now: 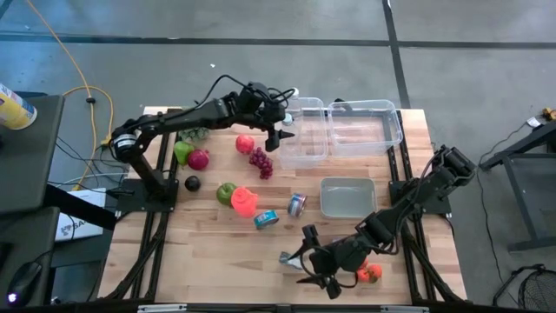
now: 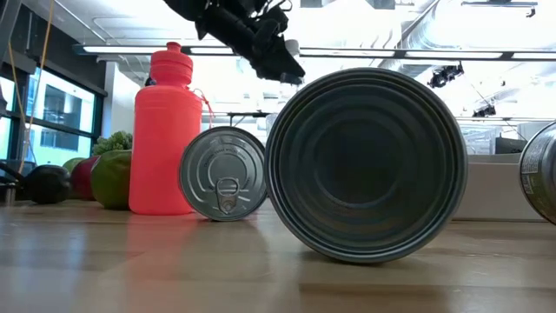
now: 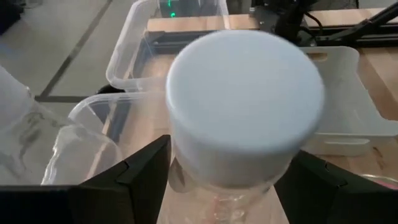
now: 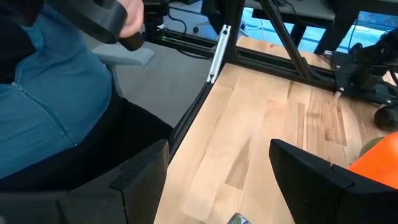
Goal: Pick & Place Food Item
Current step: Put the transparent water bottle into the left transparent bin
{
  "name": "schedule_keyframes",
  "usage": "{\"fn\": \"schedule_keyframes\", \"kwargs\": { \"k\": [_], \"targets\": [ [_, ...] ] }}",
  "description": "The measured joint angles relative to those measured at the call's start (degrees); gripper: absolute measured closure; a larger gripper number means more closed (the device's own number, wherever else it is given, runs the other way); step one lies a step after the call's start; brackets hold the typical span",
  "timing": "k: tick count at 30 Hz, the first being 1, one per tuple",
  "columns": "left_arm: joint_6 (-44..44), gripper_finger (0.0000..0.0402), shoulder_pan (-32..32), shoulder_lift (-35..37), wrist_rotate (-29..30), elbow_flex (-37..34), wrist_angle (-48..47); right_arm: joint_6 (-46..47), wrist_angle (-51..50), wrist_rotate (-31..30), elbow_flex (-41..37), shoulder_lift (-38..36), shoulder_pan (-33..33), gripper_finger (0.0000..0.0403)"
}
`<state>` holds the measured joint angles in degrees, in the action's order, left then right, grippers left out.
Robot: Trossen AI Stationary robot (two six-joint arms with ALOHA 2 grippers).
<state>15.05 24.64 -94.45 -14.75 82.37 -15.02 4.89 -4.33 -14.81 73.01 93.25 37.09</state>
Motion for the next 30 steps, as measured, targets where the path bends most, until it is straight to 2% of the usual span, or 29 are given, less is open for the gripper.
{"fn": "schedule_keyframes", "kwargs": {
  "k": [12,17,21,23,30],
  "targets": [
    [-1.3,0.0156,0.4,-0.3,2.3,-0.1,-0.4,-0.1,-0.2,0.0,0.0,0.0,0.0,0.0133],
    [-0.8,0.0155,0.4,-0.3,5.5,-0.1,-0.4,-0.1,-0.2,0.0,0.0,0.0,0.0,0.0133],
    [-6.5,0.0155,-0.2,-0.3,12.1,0.0,0.6,-0.2,-0.2,0.0,0.0,0.0,0.0,0.0133],
    [-6.9,0.0155,-0.5,-0.3,13.4,0.0,0.5,-0.2,-0.2,0.0,0.0,0.0,0.0,0.0133],
    [-6.2,0.0155,-0.6,0.0,10.1,0.0,0.8,-0.2,-0.3,0.0,0.0,0.0,0.0,0.0133]
  ]
}}
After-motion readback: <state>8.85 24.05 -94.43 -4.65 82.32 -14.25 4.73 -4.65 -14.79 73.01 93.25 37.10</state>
